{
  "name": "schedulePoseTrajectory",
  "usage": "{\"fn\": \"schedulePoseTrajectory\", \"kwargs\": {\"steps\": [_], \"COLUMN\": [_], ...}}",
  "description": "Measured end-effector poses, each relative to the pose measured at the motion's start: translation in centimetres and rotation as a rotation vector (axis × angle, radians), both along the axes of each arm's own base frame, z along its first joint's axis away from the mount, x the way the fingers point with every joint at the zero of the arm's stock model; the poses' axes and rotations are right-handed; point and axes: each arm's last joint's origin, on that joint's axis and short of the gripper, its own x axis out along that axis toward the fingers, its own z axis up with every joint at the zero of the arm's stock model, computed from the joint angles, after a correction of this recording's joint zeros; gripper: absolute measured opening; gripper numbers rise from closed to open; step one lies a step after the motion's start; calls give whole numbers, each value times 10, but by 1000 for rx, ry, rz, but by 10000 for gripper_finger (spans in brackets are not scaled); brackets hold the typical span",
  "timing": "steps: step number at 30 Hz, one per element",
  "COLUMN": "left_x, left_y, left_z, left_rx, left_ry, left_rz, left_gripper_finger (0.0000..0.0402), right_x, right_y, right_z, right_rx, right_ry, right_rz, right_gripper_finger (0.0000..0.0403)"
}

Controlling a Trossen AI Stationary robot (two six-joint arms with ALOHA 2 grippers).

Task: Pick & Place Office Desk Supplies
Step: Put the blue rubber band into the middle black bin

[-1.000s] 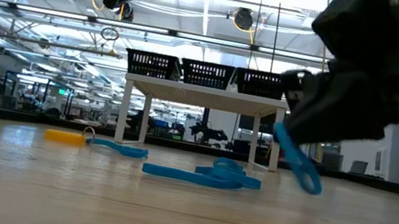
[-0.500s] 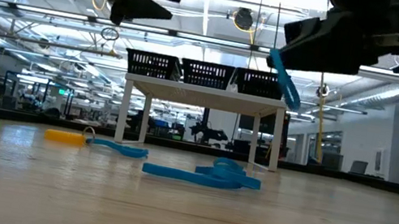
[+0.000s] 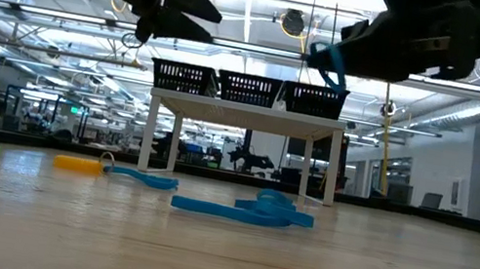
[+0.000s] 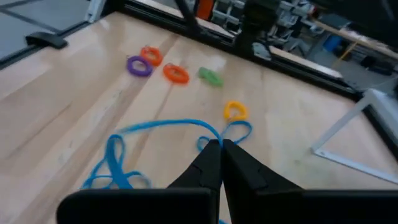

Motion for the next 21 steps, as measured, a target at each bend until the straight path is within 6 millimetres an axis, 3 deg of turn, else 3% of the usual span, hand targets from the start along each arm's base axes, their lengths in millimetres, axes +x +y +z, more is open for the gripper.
{"fn": "schedulePoseTrajectory", "kwargs": {"steps": [13, 21], "left_x": [0, 1], "left_y": [0, 0], "left_z": [1, 5], "left_rx": [15, 17], "left_ry": [-2, -46], "left_rz": [-4, -1], "left_gripper_finger": [244, 244], "right_x": [8, 14], "right_y": [-25, -66], "right_z": [14, 30], "right_rx": [-59, -6], "right_ry": [-152, -255], "right_rz": [-73, -224], "right_gripper_finger": [0, 0]}}
